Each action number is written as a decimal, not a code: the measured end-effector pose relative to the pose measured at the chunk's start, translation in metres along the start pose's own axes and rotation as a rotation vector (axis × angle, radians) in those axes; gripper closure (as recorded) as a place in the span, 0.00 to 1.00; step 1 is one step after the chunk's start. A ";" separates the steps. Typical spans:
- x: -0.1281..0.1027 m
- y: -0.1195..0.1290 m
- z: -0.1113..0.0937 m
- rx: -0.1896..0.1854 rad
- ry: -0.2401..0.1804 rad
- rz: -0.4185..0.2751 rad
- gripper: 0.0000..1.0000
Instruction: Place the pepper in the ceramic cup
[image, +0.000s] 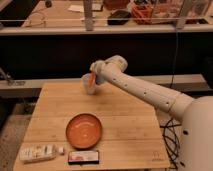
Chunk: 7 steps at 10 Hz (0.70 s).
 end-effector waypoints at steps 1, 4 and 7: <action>0.003 0.000 0.000 0.000 0.007 0.013 0.97; 0.015 0.006 0.000 0.014 0.032 0.042 0.97; 0.025 0.014 0.003 0.024 0.052 0.066 0.97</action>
